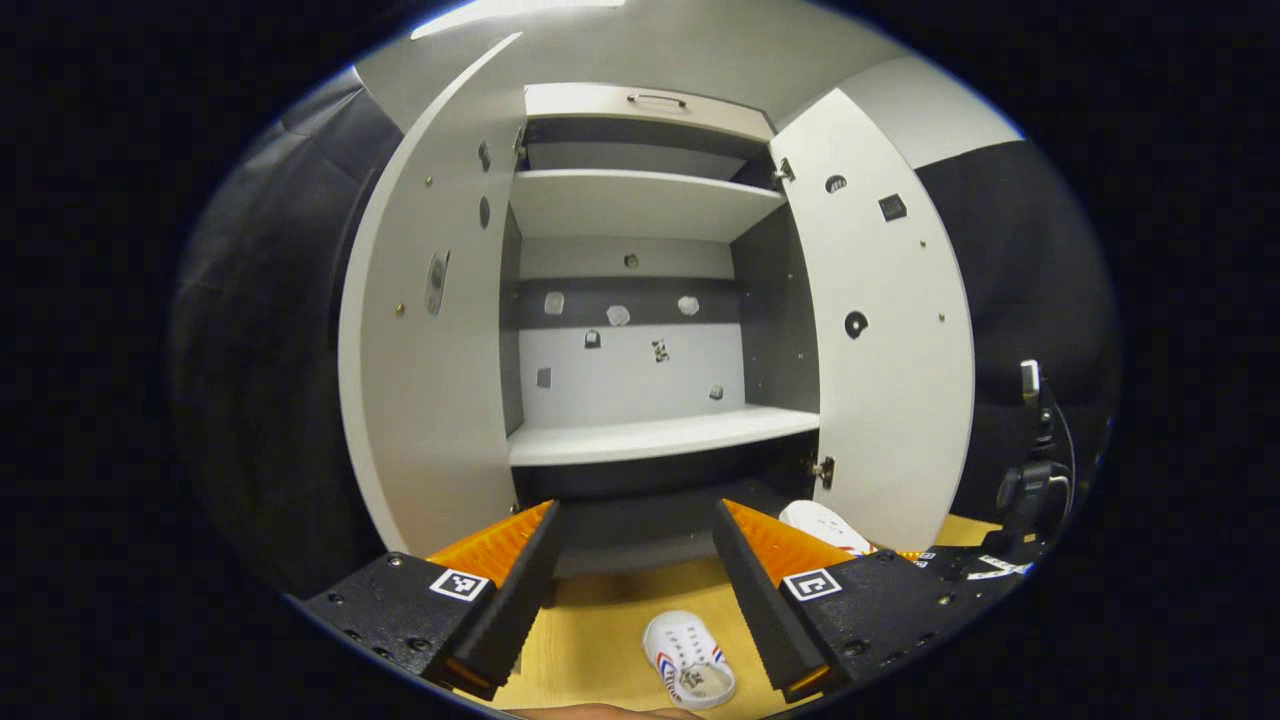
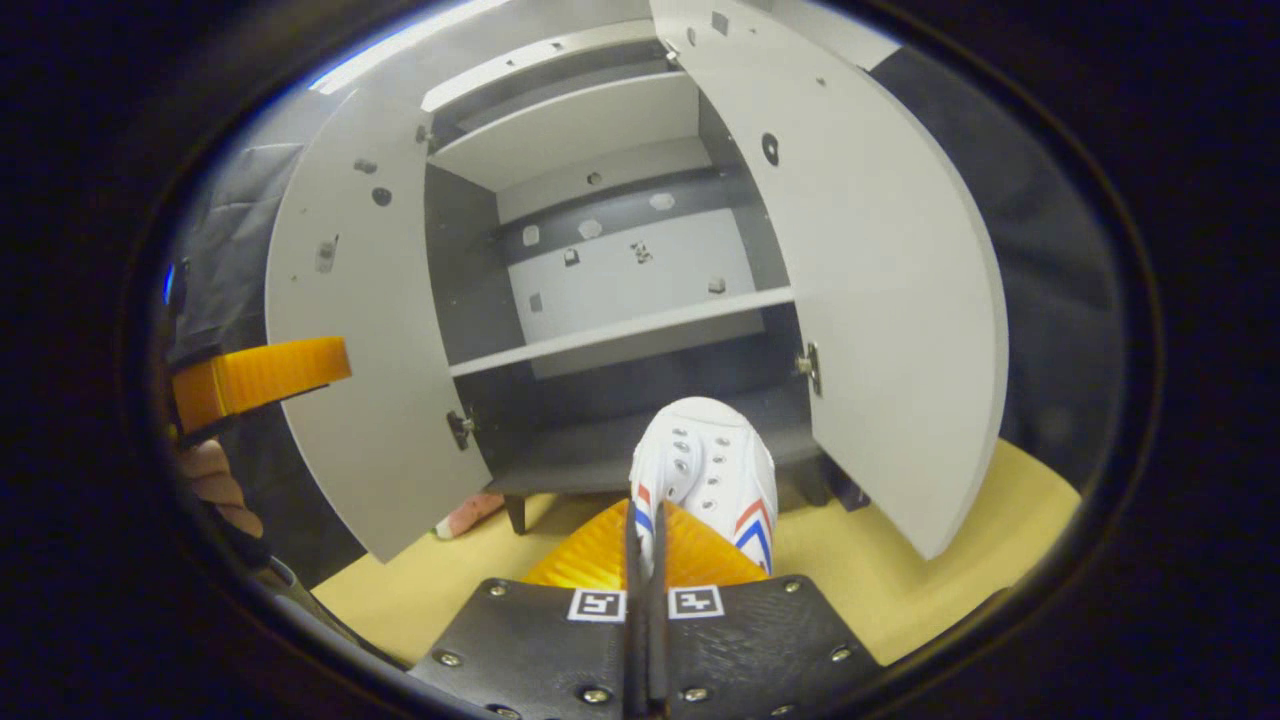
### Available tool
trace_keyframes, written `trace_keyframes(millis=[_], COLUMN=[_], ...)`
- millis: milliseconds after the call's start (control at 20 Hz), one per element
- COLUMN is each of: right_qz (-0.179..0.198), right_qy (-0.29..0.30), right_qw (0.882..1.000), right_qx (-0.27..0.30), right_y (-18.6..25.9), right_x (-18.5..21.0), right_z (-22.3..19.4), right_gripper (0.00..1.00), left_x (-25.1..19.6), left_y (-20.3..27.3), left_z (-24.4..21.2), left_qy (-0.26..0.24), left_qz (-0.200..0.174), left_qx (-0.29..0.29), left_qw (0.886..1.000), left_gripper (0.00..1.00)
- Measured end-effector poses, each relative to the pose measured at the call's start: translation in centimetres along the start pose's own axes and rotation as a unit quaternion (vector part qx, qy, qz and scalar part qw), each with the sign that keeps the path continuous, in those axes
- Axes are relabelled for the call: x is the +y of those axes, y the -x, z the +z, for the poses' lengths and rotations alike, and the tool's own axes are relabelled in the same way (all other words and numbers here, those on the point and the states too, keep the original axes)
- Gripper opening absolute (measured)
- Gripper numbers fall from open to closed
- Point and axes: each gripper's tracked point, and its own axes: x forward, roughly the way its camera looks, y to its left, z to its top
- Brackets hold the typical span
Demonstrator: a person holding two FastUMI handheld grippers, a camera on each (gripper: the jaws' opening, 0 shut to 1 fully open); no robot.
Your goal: Grab one shoe with the right hand and put it into the shoe cabinet, grab the other shoe with the left hand and put it into the shoe cabinet; then close the right door with the right hand and the left door with the left hand.
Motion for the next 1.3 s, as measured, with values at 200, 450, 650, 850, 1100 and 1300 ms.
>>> trace_keyframes(millis=[200,450,650,850,1100,1300], right_qz=[-0.011,-0.034,-0.025,-0.024,-0.023,-0.006], right_qy=[0.029,0.070,0.082,0.099,0.114,0.120], right_qw=[0.999,0.996,0.996,0.995,0.993,0.993], right_qx=[-0.025,-0.041,-0.034,-0.020,-0.004,0.007], right_y=[1.4,0.7,-2.9,-9.0,-16.1,-22.2], right_x=[-0.7,-1.8,-0.9,-0.2,0.9,2.5], right_z=[4.8,10.6,14.5,17.9,20.9,22.0], right_gripper=[0.01,0.01,0.01,0.01,0.01,0.01], left_x=[-2.2,-2.3,-1.5,0.5,2.4,2.1], left_y=[-2.0,-3.1,-4.0,-5.2,-7.8,-9.4], left_z=[2.9,3.0,2.0,2.3,0.8,-0.5], left_qy=[0.002,0.004,-0.005,0.007,0.015,0.012], left_qz=[-0.025,-0.046,-0.046,-0.028,-0.003,-0.007], left_qx=[-0.030,-0.052,-0.029,-0.036,-0.019,0.004], left_qw=[0.999,0.998,0.999,0.999,1.000,1.000], left_gripper=[0.89,0.89,0.91,0.91,0.91,0.92])
